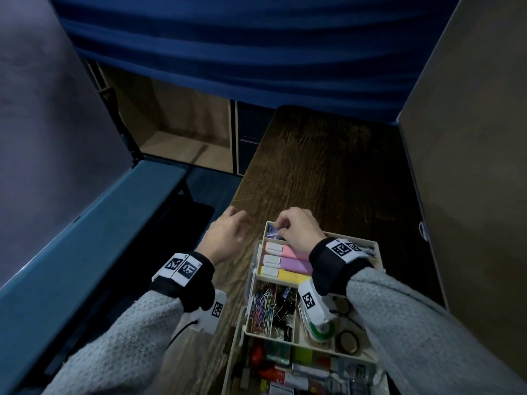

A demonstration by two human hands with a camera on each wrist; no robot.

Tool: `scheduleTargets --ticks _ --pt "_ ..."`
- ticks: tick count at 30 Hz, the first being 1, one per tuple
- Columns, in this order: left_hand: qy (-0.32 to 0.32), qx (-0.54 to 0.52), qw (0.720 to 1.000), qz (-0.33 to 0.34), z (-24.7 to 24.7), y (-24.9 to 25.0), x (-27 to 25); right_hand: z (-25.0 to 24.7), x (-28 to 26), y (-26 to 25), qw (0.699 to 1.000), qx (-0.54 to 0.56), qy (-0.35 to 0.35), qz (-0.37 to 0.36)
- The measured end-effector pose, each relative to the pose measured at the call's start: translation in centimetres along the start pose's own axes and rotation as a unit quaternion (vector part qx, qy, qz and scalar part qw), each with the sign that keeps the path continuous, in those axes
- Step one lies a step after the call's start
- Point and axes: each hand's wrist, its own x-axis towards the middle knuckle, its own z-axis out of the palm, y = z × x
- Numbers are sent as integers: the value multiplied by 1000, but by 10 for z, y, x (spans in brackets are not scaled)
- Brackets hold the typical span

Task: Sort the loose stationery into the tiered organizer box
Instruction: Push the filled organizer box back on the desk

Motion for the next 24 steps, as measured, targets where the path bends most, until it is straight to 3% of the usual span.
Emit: scheduleTargets --ticks 3,8,12,14,16,19,21,24 --pt "-10 -1 1000 -19 3 -2 -2 3 -2 0 999 -31 -6 -17" --pt "-63 25 996 -58 18 -6 -6 -5 -9 0 1000 6 15 -17" --pt "-187 6 971 -150 33 -17 -16 -44 -26 37 991 101 83 -6" --pt "-266 -45 943 -196 41 -20 -22 -69 -40 84 978 150 137 49" --pt "-309 -125 916 -223 48 -18 -25 -86 -58 145 953 185 156 183" --pt "-302 -232 896 -227 53 -7 -24 -82 -103 209 899 220 77 370" --pt "-296 -252 898 -206 55 -4 -21 -57 -134 223 862 286 11 419" --pt "-296 -269 898 -183 59 -11 -16 -19 -161 204 800 403 -73 439"
